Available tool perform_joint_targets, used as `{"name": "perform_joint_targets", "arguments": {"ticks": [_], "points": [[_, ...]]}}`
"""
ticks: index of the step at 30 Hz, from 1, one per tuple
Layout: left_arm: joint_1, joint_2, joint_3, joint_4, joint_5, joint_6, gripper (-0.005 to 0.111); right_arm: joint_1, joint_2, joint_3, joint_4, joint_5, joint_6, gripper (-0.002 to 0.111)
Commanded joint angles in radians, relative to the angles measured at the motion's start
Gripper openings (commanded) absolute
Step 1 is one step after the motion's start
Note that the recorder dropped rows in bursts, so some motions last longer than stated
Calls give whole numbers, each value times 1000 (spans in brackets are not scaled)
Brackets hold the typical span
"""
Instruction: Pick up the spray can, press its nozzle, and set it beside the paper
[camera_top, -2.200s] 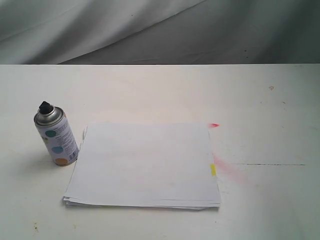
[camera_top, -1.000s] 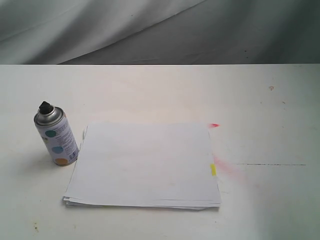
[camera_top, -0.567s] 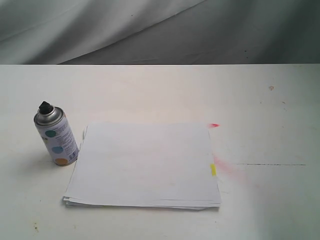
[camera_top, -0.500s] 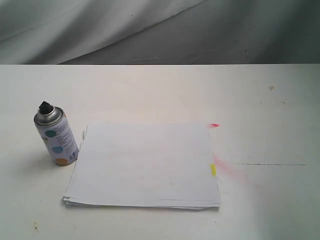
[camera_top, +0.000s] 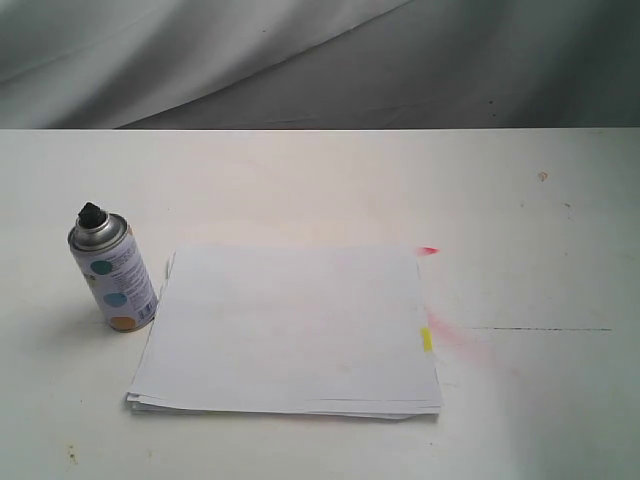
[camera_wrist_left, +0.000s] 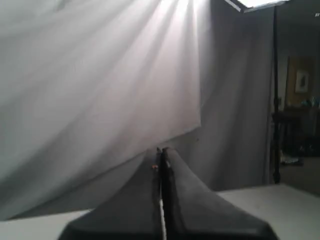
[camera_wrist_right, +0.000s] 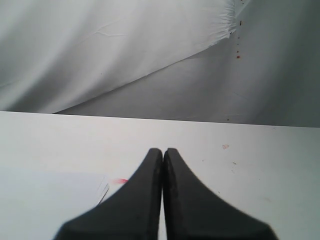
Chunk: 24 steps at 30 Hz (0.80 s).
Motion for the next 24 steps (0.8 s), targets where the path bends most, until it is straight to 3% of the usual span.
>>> {"name": "perform_joint_targets", "arguments": {"ticks": [1,14,24], "points": [[-5,-4,5,-17,195,69,0,-7,-3,4,-12,1,2,0],[-5,-108,5,-17,554,70,0,-7,-3,4,-12,1,2,0],[-5,-108,5,-17,549,69,0,-7,-3,4,-12,1,2,0]]}}
